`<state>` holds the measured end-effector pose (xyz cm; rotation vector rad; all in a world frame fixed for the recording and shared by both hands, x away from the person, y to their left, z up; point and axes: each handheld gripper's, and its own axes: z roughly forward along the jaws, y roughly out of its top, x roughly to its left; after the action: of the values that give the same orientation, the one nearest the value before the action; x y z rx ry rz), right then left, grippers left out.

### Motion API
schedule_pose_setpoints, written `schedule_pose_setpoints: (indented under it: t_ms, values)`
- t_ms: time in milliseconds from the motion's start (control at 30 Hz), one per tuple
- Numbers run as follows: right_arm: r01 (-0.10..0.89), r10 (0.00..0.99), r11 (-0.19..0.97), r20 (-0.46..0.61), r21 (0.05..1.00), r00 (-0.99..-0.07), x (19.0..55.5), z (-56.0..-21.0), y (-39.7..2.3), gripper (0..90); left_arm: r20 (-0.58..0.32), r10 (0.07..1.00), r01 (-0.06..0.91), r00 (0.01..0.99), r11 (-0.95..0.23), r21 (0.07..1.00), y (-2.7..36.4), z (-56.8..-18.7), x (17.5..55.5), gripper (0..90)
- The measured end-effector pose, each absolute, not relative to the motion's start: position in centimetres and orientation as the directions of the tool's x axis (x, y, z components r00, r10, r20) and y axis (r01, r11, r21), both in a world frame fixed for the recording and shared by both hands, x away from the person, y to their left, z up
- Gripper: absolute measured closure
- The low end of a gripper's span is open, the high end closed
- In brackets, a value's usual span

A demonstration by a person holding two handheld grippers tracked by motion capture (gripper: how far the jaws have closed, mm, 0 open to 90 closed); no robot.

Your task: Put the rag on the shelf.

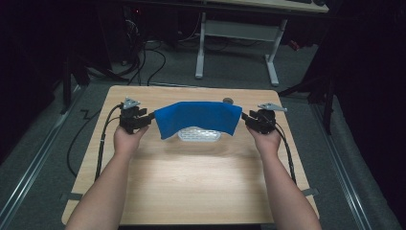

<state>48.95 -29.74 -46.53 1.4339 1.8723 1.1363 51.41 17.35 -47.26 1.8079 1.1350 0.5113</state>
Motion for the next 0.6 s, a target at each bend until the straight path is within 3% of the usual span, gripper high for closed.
schedule_pose_setpoints:
  t_ms: [167,467,600]
  values:
    - [0.489,0.944,0.109,0.063,0.866,-0.322,47.9,-46.6,-29.8,54.3,-0.084,0.875,0.48,0.477,-0.179,0.859,18.0,-47.8,50.0,53.9]
    - [0.481,0.941,0.155,0.019,0.863,-0.337,44.6,-46.4,-29.4,42.2,-0.109,0.872,0.481,0.477,-0.156,0.863,19.6,-48.7,45.9,49.3]
    - [0.424,0.938,0.168,-0.011,0.89,-0.348,42.3,-45.9,-29.3,41.5,-0.103,0.864,0.463,0.492,-0.16,0.872,19.9,-48.5,43.1,47.6]
